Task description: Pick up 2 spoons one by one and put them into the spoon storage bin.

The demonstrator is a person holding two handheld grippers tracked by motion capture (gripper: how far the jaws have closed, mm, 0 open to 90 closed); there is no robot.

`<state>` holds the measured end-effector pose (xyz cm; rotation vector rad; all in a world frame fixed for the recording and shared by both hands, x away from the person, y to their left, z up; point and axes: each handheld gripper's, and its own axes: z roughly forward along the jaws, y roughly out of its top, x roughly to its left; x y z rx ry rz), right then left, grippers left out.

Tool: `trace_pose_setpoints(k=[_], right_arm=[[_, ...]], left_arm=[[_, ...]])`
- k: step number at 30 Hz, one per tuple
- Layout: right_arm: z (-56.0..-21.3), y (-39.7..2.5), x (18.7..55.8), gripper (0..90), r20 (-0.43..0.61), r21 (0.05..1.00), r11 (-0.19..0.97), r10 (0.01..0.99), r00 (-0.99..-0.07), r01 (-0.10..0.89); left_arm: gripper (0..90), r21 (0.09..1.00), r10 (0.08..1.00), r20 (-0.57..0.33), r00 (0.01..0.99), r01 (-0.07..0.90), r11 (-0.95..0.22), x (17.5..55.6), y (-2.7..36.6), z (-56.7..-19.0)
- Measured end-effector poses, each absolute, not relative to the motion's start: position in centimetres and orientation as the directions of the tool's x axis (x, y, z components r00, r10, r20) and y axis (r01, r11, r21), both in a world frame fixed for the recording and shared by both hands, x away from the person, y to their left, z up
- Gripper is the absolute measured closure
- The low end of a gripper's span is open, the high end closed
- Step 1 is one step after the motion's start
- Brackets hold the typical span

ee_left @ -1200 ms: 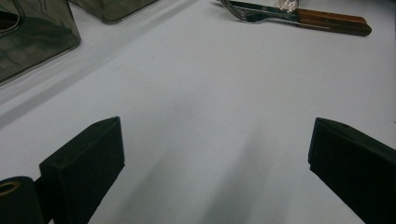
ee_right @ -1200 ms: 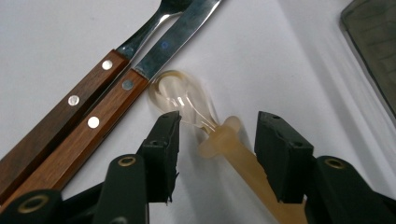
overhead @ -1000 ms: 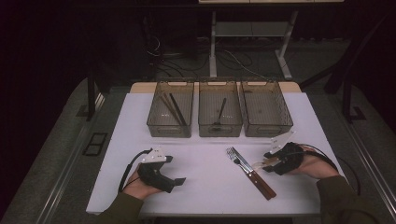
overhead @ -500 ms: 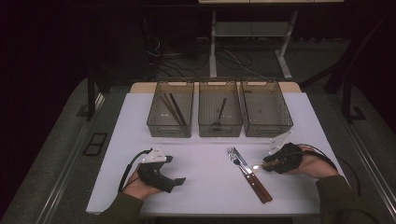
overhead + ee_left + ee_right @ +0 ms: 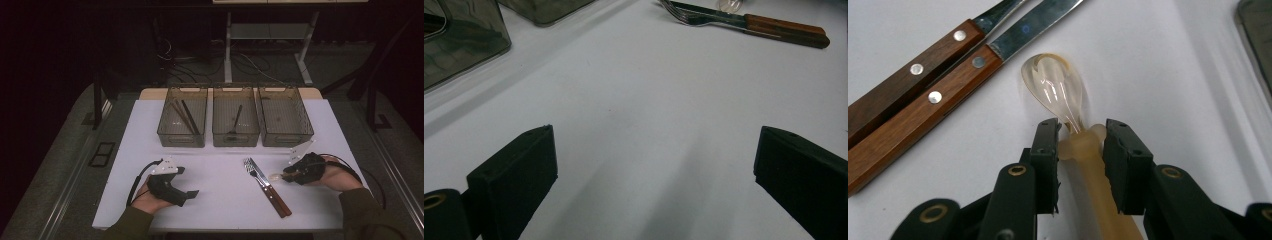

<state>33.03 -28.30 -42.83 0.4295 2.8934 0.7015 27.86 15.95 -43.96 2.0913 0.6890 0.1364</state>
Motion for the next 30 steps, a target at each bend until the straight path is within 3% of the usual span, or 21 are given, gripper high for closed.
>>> trace_pose_setpoints(k=[13,30], right_arm=[[-41.9,-29.1,33.0,68.6,-0.035,0.527,0.784,0.406,-0.913,0.328],[-40.6,-30.0,33.1,68.9,-0.039,0.608,0.714,0.462,-0.886,0.346]], left_arm=[[2.9,0.794,0.519,-0.155,0.841,0.418,-0.441,27.9,15.9,-43.9],[2.9,0.793,0.516,-0.154,0.843,0.417,-0.444,27.8,15.9,-44.0]])
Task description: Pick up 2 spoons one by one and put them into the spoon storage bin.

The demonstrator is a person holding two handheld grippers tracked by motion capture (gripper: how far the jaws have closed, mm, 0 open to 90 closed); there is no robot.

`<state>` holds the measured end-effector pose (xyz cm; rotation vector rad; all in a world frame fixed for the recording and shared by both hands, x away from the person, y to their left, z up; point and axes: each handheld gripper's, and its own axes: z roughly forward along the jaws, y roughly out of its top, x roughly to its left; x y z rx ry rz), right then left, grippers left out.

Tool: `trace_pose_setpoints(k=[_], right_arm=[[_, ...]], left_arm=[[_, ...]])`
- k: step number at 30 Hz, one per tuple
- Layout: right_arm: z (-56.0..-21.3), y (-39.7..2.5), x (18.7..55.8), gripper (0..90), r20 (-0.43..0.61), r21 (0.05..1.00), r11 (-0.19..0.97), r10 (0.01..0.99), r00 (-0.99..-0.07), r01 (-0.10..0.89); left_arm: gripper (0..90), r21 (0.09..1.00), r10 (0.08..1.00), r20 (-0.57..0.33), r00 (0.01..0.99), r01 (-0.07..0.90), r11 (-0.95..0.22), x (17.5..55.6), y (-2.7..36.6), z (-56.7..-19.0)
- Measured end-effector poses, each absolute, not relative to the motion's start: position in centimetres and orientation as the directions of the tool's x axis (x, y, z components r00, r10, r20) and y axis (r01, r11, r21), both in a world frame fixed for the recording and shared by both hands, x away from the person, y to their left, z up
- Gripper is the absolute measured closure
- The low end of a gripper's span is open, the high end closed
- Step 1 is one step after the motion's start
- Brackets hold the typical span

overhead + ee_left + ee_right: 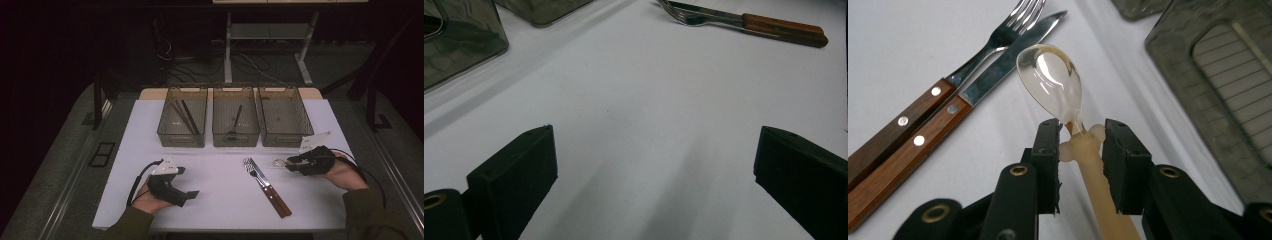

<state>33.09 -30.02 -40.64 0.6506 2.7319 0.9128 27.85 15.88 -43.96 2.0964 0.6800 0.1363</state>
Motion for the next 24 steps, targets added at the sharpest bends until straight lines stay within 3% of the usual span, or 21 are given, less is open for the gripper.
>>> trace_pose_setpoints(k=[24], right_arm=[[-36.8,-27.6,35.2,68.7,0.066,0.772,0.497,0.556,-0.828,0.396]], left_arm=[[2.8,0.797,0.507,-0.133,0.852,0.396,-0.456,27.8,15.8,-44.0]])
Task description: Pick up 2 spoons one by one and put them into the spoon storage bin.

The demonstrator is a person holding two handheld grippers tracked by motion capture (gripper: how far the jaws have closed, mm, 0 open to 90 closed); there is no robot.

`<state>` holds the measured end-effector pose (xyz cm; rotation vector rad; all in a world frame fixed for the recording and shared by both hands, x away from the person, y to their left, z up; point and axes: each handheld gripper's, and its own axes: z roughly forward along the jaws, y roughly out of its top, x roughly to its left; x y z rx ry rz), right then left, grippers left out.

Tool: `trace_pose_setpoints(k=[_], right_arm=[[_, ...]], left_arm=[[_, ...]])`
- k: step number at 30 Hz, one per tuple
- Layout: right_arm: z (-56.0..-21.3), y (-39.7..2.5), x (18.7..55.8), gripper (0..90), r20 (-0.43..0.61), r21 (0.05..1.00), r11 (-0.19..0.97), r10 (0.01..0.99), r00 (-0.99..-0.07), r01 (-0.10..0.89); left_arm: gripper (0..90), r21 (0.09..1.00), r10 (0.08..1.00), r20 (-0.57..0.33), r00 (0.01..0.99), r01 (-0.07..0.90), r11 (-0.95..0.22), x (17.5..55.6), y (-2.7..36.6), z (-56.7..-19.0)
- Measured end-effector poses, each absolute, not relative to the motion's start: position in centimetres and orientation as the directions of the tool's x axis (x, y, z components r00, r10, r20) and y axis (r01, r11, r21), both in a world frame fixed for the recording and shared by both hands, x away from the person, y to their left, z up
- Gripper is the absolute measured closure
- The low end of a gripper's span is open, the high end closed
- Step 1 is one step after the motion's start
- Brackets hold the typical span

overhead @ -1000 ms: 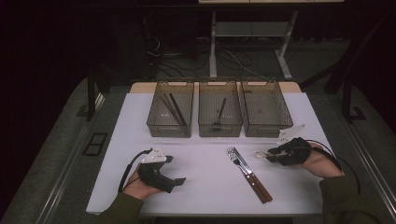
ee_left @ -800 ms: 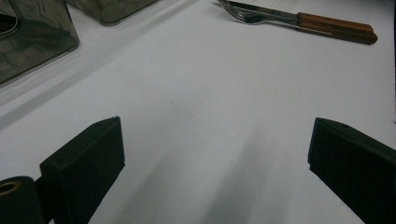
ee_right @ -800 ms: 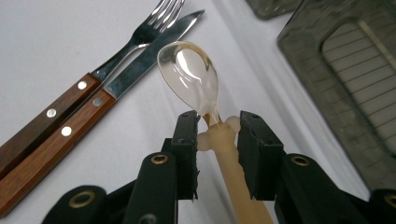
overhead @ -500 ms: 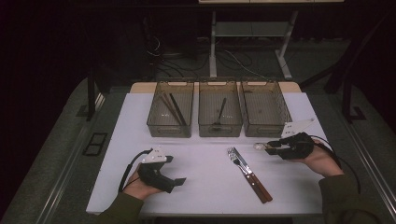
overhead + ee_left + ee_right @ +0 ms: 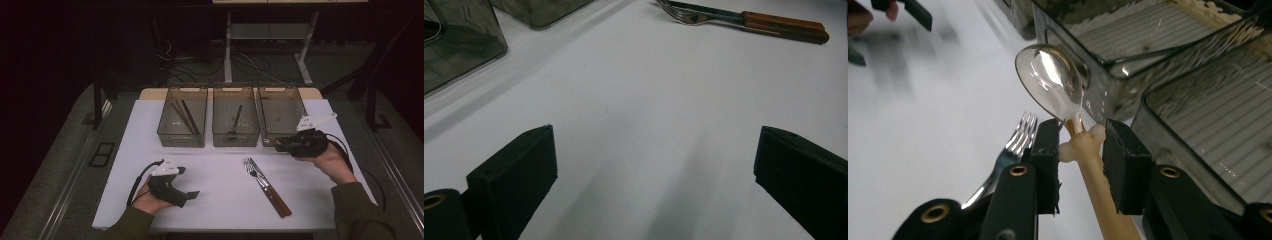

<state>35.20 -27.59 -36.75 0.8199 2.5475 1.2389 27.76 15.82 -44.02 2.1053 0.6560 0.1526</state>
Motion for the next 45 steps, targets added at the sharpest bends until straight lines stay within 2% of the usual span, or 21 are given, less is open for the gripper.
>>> trace_pose_setpoints(k=[14,29,36,45], right_arm=[[-34.2,-23.2,37.4,68.6,0.077,0.785,0.43,0.646,-0.759,0.446],[-32.7,-18.3,41.2,68.4,0.095,0.8,0.383,0.68,-0.727,0.463],[-33.5,-16.2,43.1,68.2,0.115,0.779,0.375,0.701,-0.704,0.502],[-36.7,-15.4,45.0,67.8,0.159,0.719,0.367,0.74,-0.654,0.59]], left_arm=[[0.0,0.807,0.513,-0.128,0.849,0.39,-0.444,27.6,16.0,-43.9],[0.4,0.807,0.51,-0.14,0.849,0.396,-0.437,27.7,16.1,-43.9],[0.4,0.808,0.503,-0.14,0.853,0.392,-0.439,27.6,16.0,-43.9],[0.5,0.808,0.491,-0.137,0.86,0.384,-0.447,27.6,16.0,-43.9]])
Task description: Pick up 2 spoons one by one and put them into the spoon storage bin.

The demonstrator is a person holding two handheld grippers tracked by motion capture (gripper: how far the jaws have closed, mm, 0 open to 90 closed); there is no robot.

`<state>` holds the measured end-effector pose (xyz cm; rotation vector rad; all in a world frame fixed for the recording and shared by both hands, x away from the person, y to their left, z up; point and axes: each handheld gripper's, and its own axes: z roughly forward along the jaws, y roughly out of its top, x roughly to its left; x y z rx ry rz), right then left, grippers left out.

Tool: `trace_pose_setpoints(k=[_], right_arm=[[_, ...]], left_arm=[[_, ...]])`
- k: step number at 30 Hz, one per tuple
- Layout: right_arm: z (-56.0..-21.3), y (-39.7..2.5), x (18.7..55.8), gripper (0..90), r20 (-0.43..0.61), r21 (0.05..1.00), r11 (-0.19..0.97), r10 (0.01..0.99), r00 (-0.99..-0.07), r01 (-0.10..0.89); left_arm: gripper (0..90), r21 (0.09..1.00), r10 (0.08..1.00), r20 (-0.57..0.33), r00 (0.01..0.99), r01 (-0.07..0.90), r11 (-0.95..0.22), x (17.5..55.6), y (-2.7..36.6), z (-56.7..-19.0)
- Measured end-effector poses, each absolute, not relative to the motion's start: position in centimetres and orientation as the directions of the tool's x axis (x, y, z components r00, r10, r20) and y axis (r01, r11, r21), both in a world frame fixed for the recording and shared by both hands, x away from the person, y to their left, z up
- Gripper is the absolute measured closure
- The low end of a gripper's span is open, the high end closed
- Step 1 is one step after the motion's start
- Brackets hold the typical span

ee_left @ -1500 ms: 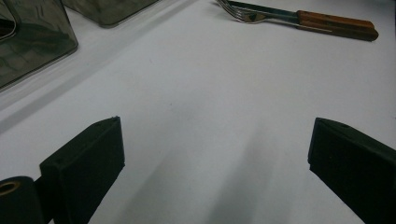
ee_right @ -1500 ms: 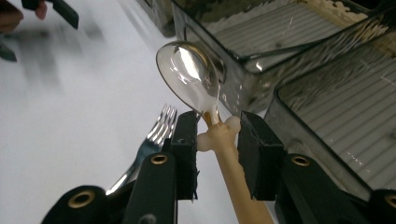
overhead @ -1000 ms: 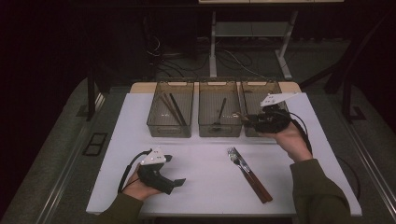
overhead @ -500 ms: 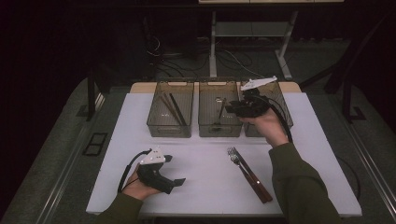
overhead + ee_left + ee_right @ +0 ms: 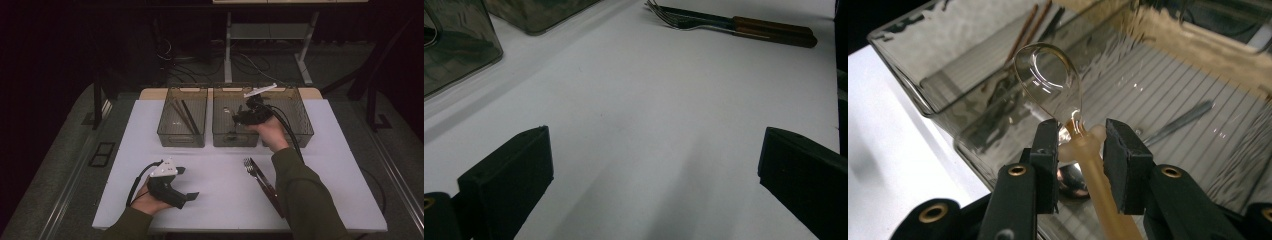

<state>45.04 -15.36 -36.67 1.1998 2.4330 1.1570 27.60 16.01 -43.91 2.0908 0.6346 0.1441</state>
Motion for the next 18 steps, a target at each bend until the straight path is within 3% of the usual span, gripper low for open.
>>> trace_pose_setpoints(k=[8,12,18], right_arm=[[-38.2,-15.1,45.2,65.2,0.16,0.671,0.395,0.749,-0.643,0.628],[-38.1,-15.4,45.1,51.5,0.174,0.682,0.383,0.742,-0.647,0.623],[-37.4,-16.0,44.5,46.2,0.175,0.713,0.354,0.746,-0.643,0.605]], left_arm=[[0.5,0.809,0.49,-0.14,0.86,0.385,-0.444,27.5,15.9,-43.9],[0.5,0.811,0.492,-0.146,0.858,0.389,-0.437,27.5,15.8,-44.0],[0.5,0.809,0.491,-0.142,0.86,0.387,-0.443,27.6,15.9,-44.0]])
